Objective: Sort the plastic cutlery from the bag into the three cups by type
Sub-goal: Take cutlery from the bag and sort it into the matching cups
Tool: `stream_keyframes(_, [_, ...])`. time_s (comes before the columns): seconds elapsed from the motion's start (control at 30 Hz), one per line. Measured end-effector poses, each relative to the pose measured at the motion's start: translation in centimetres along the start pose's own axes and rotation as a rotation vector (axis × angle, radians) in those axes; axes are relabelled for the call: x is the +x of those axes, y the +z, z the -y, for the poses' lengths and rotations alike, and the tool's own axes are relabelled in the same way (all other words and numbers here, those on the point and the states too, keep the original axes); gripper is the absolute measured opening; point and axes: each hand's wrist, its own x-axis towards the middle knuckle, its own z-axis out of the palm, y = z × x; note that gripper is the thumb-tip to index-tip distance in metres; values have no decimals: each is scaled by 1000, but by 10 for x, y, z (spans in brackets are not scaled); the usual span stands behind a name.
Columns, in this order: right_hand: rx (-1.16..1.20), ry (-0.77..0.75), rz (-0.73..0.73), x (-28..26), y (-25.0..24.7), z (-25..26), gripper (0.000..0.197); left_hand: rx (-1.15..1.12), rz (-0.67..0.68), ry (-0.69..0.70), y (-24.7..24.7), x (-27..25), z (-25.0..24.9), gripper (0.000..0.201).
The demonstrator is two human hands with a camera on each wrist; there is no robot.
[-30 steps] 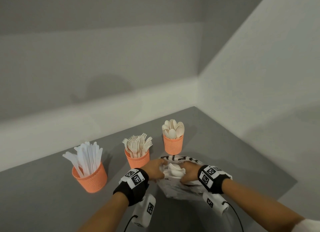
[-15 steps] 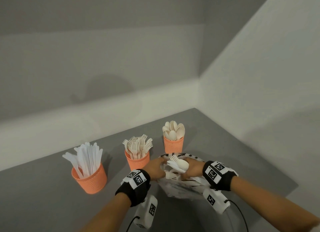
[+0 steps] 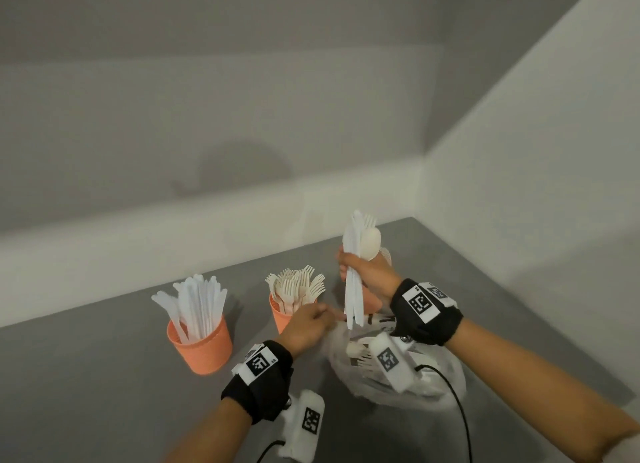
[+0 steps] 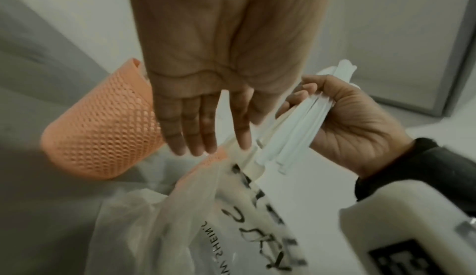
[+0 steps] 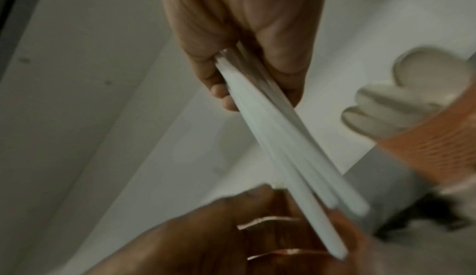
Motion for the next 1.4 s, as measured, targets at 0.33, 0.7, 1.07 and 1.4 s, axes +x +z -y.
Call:
stream_keyframes(0.33, [91,-37,-37,7,89,-19,20,-1211,-218,-326,-30,-27,12,51])
stream_keyframes(0.7, [-81,-21,-153,7,109,-59,10,-869,-269,-127,-44,-32,10,54])
stream_keyframes(1.07, [-455,-183,199,-3,107,-77,39,-451,-619,51,-49,-15,-11,25])
stream_keyframes(1.4, [-172,158,361,6,107,-70,66,-570,-379,-45,-65,-12,-6,42])
